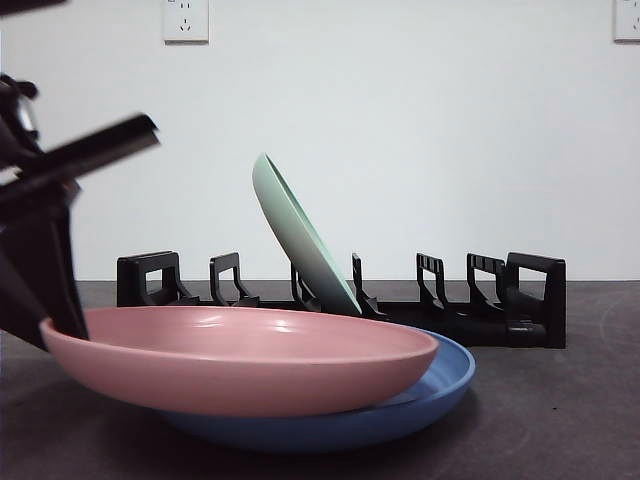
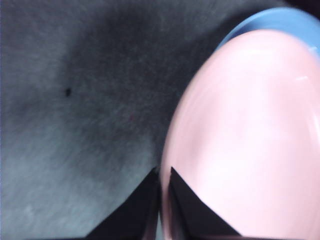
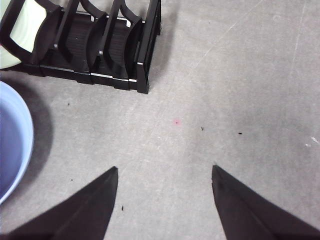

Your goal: Place the plate

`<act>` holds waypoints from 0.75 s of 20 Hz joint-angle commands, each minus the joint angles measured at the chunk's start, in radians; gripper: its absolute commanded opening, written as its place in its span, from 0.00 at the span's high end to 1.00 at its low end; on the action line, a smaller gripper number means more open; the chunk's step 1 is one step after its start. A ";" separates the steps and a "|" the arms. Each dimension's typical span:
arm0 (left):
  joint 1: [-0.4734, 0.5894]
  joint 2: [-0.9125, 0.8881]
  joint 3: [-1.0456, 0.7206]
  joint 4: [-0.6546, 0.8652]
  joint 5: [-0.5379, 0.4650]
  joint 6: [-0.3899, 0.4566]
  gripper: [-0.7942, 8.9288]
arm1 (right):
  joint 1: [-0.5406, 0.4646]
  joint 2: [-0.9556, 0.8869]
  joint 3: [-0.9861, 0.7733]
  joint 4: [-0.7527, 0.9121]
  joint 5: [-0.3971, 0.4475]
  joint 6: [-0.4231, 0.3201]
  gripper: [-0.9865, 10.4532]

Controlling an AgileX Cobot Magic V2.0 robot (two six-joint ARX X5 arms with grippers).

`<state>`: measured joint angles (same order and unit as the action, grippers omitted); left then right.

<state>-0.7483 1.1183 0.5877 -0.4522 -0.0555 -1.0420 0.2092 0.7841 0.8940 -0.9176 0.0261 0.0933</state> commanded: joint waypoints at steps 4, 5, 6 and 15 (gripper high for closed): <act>-0.037 0.144 0.174 0.001 -0.064 0.074 0.90 | 0.005 0.004 0.012 0.003 0.000 -0.008 0.66; -0.038 0.172 0.213 -0.021 -0.080 0.103 0.90 | 0.005 0.004 0.012 0.003 0.000 -0.008 0.66; -0.039 0.195 0.242 -0.039 -0.090 0.125 0.90 | 0.006 0.004 0.012 0.003 0.000 -0.008 0.66; -0.040 0.255 0.324 -0.138 -0.136 0.208 0.90 | 0.029 0.004 0.012 0.004 0.000 -0.008 0.66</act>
<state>-0.7769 1.3609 0.8890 -0.5991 -0.1852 -0.8494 0.2348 0.7841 0.8940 -0.9173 0.0261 0.0929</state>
